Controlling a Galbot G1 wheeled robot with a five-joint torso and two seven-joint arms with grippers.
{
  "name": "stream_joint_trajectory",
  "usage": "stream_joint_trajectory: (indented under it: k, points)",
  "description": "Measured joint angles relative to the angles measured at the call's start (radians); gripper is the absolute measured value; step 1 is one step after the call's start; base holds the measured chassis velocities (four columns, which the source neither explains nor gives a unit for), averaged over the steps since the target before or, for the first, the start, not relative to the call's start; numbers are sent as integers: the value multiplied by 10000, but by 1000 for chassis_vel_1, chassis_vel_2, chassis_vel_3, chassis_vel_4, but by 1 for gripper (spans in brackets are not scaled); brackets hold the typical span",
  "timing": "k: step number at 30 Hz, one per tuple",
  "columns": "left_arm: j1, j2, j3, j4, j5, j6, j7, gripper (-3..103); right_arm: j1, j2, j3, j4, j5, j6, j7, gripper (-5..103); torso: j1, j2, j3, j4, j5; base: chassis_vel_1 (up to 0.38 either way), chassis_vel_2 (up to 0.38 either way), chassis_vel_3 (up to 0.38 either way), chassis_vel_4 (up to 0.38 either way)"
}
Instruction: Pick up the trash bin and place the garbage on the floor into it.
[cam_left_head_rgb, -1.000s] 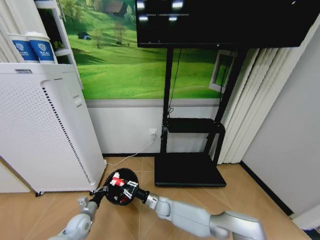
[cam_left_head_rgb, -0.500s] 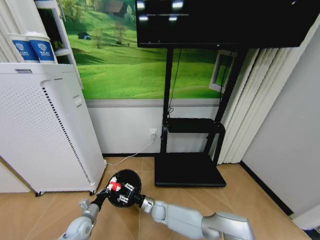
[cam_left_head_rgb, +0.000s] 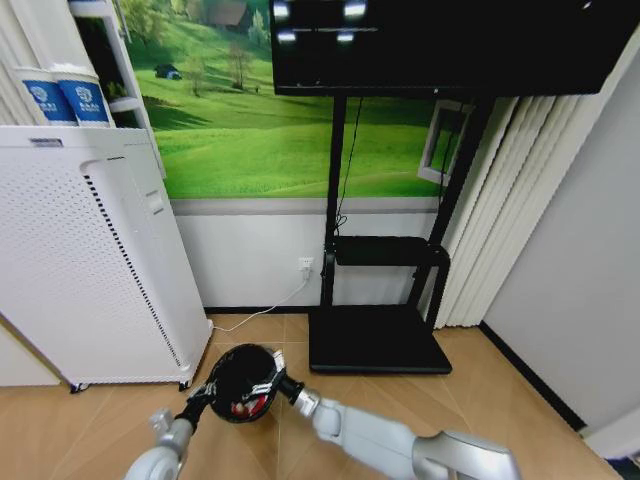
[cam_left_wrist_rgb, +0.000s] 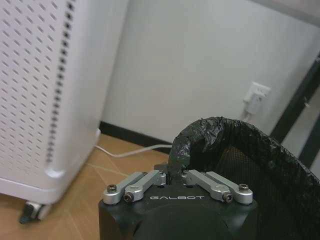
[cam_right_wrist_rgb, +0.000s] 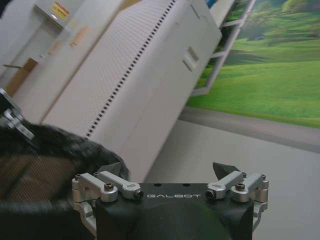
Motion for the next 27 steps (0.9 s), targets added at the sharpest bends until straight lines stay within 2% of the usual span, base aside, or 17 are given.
stream_joint_trajectory:
  k: [1,2,5,6,8,14,27]
  points:
    - [302,21,-408,-155,16,-17,3,6,-145,-218,334,94,-38,0,47,100,0,0,0,-1,3,0,0,0,0]
    - [302,21,-408,-155,16,-17,3,6,-145,-218,334,94,-38,0,47,100,0,0,0,-1,3,0,0,0,0]
    - [1246,-71,-1491,-684,56,-54,12,6,-632,-1075,1426,236,-415,-1,225,100,0,-1,0,-4,2,0,0,0,0]
    - [1246,-71,-1491,-684,56,-54,12,6,-632,-1075,1426,236,-415,-1,225,100,0,-1,0,-4,2,0,0,0,0]
    - [1693,-191,-1874,-922,158,-59,33,6,-828,-1617,1880,290,-480,-1,322,100,0,-1,0,-5,2,0,0,0,0]
    - [2246,-466,-2305,-1232,322,-74,60,6,-1116,-2401,2626,502,-919,1,563,100,2,-2,1,-3,2,36,-23,-39,21]
    - [2454,-899,-2242,-1457,664,-86,56,6,-1756,-2603,3246,890,-1834,11,1005,100,2,-2,1,-2,1,205,-123,-210,130]
